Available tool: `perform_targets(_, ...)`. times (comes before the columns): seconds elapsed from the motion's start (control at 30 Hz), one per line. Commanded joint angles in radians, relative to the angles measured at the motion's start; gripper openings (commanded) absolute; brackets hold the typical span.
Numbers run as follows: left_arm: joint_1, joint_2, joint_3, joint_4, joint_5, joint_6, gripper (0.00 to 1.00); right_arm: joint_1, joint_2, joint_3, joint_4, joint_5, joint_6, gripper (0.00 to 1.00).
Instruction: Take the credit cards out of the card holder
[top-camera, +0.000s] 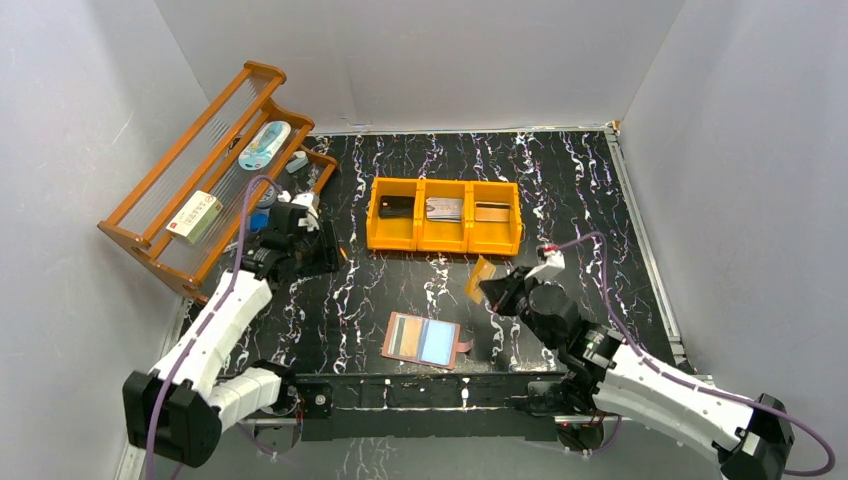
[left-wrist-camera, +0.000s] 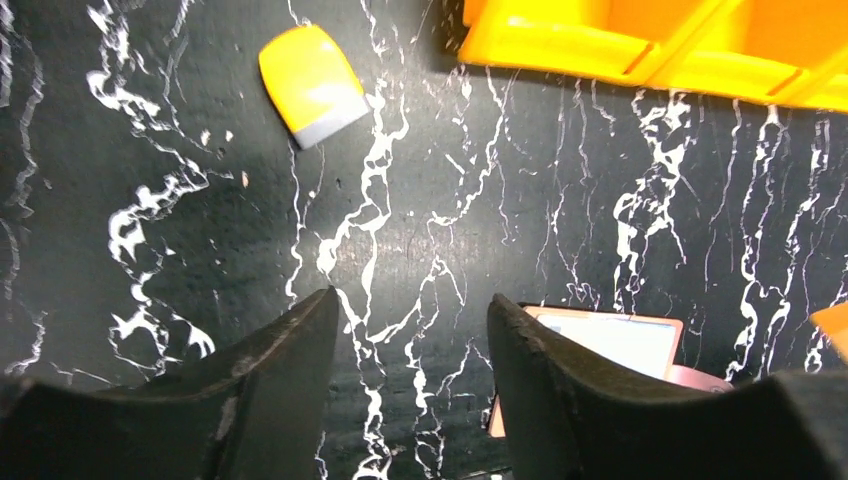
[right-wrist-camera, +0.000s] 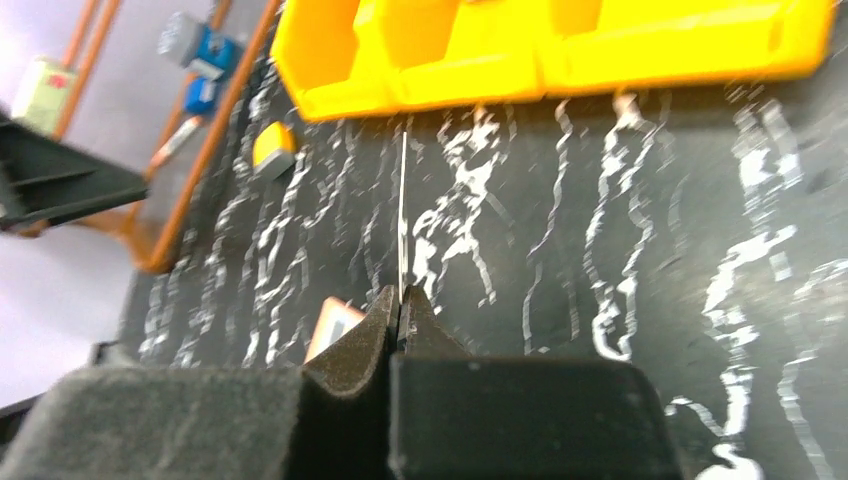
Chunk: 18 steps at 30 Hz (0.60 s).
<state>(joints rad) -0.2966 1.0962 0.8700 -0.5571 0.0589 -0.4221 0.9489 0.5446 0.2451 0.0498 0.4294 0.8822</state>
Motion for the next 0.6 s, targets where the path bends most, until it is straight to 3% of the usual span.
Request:
perform_targets(0.0,0.003,-0.176,-0.054,0.049,-0.045,0.116,0.60,-0.003,0.097,0.220,-0.169,0.208,-0.253,0.00)
perform_targets(0.13,0.002,-0.274,-0.113,0.113,-0.078,0.128,0.85,-0.012,0.211,0.347,-0.213,0.304,-0.408,0.00)
perform_targets(0.3,0.002,-0.246,-0.109,0.098,-0.131,0.130,0.90,-0.089,0.339,0.460,-0.208,0.311,-0.561,0.00)
perform_targets(0.57,0.002,-0.236,-0.098,0.078,-0.154,0.131,0.95,-0.324,0.453,0.509,-0.116,0.059,-0.674,0.00)
